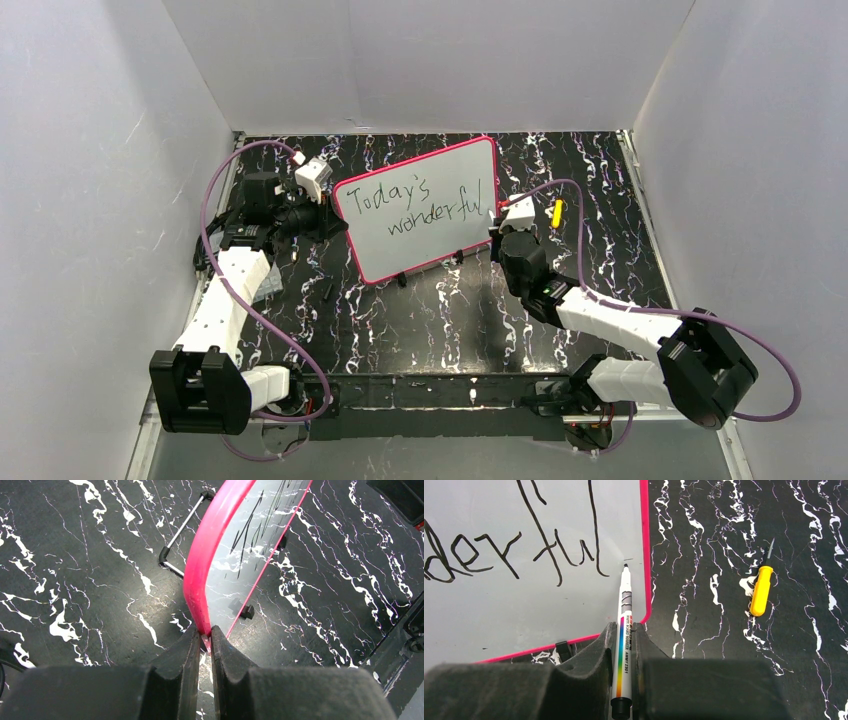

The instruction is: Write a sentence on the whiteboard

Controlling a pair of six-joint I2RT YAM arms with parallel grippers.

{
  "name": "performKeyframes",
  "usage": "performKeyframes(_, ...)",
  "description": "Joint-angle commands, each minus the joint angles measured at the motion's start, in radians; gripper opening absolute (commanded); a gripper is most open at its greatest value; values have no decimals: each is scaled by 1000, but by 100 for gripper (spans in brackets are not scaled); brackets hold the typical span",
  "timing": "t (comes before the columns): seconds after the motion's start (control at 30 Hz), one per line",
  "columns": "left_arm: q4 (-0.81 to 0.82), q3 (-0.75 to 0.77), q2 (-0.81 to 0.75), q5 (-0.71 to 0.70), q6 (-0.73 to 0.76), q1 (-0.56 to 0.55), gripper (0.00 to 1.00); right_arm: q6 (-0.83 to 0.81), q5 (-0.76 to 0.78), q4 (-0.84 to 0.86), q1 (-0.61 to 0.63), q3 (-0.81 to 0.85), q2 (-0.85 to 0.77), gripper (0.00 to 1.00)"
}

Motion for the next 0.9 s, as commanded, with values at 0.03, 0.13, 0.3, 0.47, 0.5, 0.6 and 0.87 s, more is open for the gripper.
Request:
performKeyframes(0.03,-39,9,-11,9,14,-7,0,-13,-2,69,-9,42,-4,1)
performKeyframes(0.13,-39,10,-13,-1,1,-6,0,3,-5,38,-9,41,-40,1)
performKeyframes(0.3,-34,-11,-41,-31,-53,-6,29,44,-69,-156,-8,66,-210,1)
performKeyframes(0.47,-46,-59,-141,-120,-123,-7,58,53,-163,-415,-9,169,-370,1)
performKeyframes(0.5,-57,-71,-167,-137,-144,-6,61,56,-181,-473,-7,198,-393,1)
performKeyframes(0.6,-117,-111,-266,-199,-226,-7,72,69,-221,-639,-7,281,-446,1)
performKeyframes(0.87,-388,-175,-440,-433,-465,-10,73,124,-310,-838,-7,375,-556,1)
